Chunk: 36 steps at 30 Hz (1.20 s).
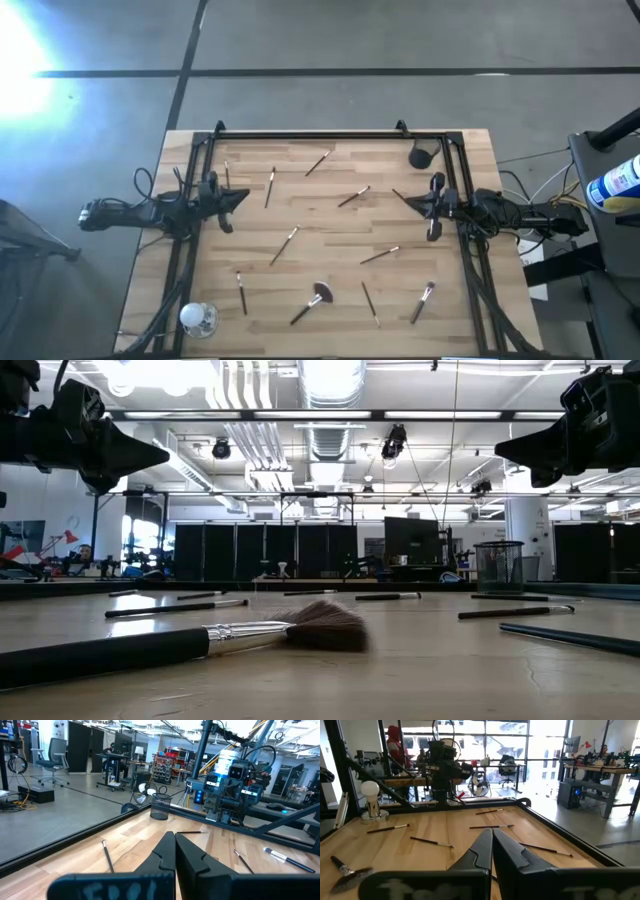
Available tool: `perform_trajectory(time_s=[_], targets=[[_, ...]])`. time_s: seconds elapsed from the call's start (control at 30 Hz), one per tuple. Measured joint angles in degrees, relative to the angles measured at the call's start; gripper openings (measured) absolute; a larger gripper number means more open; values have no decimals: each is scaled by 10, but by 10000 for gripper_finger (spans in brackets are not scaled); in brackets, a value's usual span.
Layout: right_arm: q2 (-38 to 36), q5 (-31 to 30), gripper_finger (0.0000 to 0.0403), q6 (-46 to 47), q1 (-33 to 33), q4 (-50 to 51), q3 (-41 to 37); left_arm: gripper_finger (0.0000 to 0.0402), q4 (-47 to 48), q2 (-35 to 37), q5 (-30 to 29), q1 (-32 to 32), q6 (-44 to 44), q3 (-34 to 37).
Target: Put items in baskets/containers
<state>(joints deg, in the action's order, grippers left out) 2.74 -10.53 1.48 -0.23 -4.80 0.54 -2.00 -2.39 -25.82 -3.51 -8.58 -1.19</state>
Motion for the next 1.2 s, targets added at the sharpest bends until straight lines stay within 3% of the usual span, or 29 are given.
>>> perform_trajectory(time_s=[0.43,0.6,0.8,1.0,1.2], targets=[[0,-2,8,-5,-2,-80,0,0,-58,0,-8,0,-4,3],[1,-54,8,15,-2,-99,0,0,-60,0,-16,1,9,5],[17,-143,8,48,-2,-65,0,0,-35,0,-17,1,-10,7],[71,-200,8,148,-2,-43,6,0,-35,0,-41,1,-25,7],[149,-242,12,224,-3,94,83,0,-34,-10,-41,1,-25,7]])
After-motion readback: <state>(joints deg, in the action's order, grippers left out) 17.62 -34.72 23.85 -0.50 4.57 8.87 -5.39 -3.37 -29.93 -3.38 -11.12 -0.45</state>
